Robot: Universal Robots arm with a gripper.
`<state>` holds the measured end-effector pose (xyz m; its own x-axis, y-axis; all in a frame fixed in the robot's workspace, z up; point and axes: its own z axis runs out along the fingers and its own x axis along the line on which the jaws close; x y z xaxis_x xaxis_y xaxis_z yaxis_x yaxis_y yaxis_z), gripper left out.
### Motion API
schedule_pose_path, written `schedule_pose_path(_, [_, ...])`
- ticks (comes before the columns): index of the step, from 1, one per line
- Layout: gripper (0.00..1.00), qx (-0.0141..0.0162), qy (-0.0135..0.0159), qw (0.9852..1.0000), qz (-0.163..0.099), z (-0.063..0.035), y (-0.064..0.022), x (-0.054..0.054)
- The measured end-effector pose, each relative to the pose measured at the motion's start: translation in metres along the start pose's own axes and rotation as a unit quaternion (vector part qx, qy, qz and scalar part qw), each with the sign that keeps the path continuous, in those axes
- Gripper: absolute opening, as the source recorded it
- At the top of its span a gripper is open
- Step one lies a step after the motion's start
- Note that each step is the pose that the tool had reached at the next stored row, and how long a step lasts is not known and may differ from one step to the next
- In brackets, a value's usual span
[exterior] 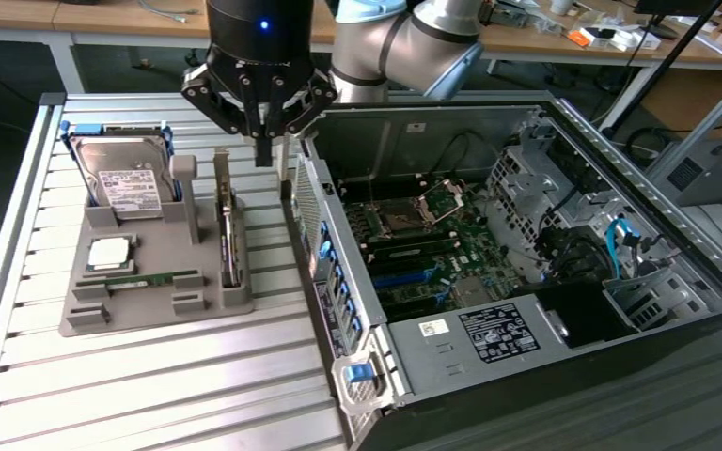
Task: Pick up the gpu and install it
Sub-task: 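Reach for the gpu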
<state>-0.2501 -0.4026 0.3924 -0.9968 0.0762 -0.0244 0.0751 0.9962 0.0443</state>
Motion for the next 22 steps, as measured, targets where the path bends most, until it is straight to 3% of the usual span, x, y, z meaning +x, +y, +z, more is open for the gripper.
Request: schedule_pose_path(22, [0.11,0.0000,0.0000,1.0000,0.000,-0.0001,-0.0010,0.0091])
